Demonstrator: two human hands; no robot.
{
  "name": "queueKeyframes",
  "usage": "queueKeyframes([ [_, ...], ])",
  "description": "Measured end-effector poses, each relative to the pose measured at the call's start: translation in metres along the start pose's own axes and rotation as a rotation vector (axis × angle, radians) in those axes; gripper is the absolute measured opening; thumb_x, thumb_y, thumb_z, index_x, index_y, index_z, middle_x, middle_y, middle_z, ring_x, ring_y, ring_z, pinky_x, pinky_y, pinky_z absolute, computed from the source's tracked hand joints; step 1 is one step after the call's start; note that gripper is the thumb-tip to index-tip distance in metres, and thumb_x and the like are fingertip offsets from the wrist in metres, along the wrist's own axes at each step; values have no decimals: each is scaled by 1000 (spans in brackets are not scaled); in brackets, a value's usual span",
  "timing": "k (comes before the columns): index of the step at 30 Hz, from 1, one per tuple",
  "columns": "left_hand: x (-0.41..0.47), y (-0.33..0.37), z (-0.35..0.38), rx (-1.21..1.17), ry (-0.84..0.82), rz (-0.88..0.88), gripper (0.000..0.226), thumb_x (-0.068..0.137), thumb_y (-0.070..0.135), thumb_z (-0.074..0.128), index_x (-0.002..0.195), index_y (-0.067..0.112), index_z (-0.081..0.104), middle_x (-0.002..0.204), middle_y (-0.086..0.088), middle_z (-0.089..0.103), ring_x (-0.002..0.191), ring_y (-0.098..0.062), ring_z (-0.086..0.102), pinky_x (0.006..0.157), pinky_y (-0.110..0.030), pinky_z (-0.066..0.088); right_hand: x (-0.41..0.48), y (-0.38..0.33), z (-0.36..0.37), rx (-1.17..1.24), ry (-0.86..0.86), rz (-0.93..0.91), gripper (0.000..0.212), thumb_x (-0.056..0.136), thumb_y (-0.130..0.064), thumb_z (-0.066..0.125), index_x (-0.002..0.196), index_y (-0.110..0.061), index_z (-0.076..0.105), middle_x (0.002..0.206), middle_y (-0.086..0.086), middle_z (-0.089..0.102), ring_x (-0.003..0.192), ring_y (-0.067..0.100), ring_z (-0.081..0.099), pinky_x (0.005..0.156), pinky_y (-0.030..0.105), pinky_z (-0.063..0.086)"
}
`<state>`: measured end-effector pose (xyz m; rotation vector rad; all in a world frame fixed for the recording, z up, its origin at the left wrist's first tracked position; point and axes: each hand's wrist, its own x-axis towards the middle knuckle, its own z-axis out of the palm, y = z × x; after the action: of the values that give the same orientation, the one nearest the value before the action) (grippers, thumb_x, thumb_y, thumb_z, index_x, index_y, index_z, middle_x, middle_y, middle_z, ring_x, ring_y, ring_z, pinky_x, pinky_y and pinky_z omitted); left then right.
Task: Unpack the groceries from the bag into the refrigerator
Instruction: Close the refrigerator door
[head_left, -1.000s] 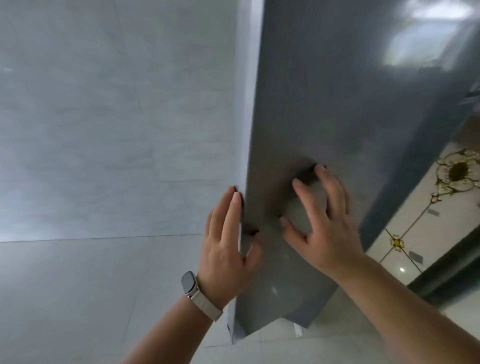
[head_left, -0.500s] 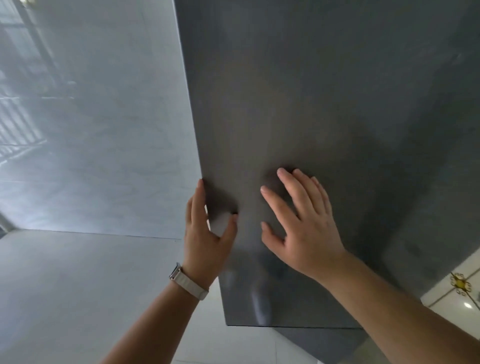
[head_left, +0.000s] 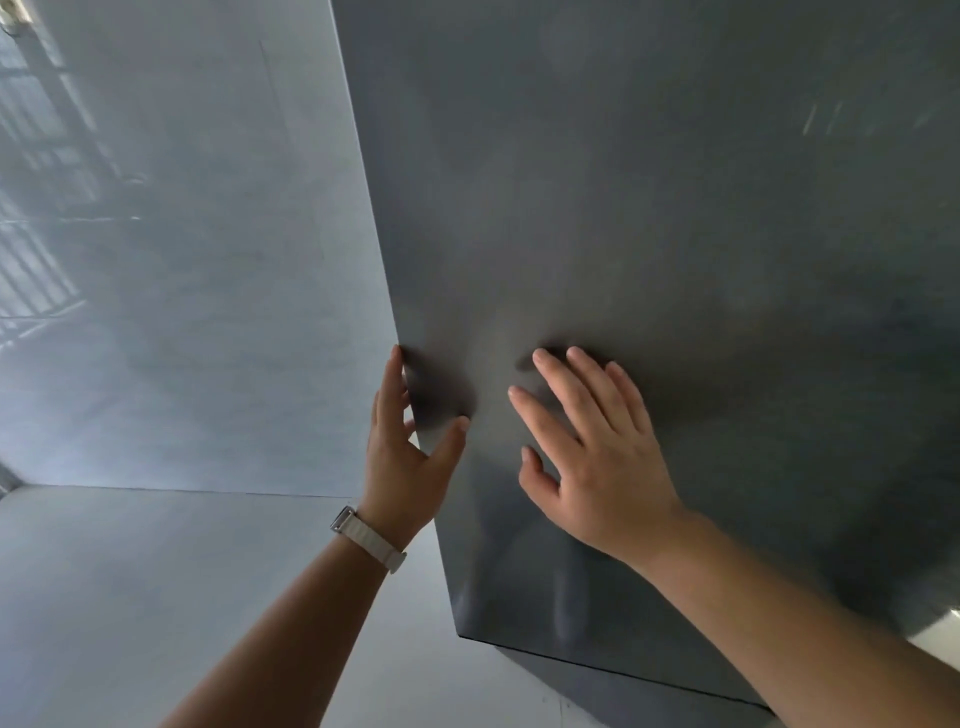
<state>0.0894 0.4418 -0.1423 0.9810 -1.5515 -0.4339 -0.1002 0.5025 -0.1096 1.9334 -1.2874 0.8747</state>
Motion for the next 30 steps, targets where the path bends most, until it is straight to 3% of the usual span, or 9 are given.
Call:
queueKeyframes([
  [5, 21, -25, 10, -13, -42, 84, 97, 79, 23, 74, 148, 55, 13, 138, -9, 50, 122, -16, 52, 91, -28, 54, 6, 6, 22, -122, 19, -4, 43, 83, -24, 62, 126, -16, 66, 144, 13, 51, 135, 34, 40, 114, 50, 25],
  [12, 52, -54, 36, -151, -108, 75, 85, 78, 36, 69, 151, 30, 24, 137, 0, 47, 120, -18, 53, 89, -49, 54, 21, 14, 51, -291, -34, 41, 45, 86, -26, 58, 130, -20, 63, 149, 7, 38, 136, 32, 38, 113, 55, 25],
  [17, 81, -68, 59, -222, -151, 72, 82, 79, 37, 67, 149, 31, 26, 132, 19, 42, 116, -7, 50, 91, -47, 53, 33, 26, 69, -369, -61, 94, 46, 86, -24, 60, 131, -19, 63, 149, 7, 37, 136, 32, 37, 113, 56, 26],
  [23, 113, -84, 85, -272, -225, 86, 81, 79, 38, 66, 149, 31, 25, 130, 30, 36, 114, -1, 47, 93, -42, 51, 46, 42, 91, -452, -39, 146, 46, 81, -22, 63, 126, -18, 67, 147, 7, 40, 135, 32, 38, 113, 55, 27],
  [27, 126, -93, 98, -284, -267, 96, 83, 80, 38, 65, 151, 24, 25, 126, 16, 41, 111, 0, 46, 94, -34, 48, 51, 48, 99, -506, -77, 167, 47, 82, -24, 63, 129, -20, 65, 148, 8, 38, 135, 33, 37, 113, 56, 26],
  [30, 131, -97, 103, -271, -280, 124, 83, 80, 33, 68, 151, 15, 27, 126, 3, 42, 109, -8, 47, 92, -24, 45, 51, 52, 106, -570, -83, 172, 49, 83, -26, 64, 131, -23, 63, 148, 8, 37, 135, 34, 38, 112, 57, 27],
])
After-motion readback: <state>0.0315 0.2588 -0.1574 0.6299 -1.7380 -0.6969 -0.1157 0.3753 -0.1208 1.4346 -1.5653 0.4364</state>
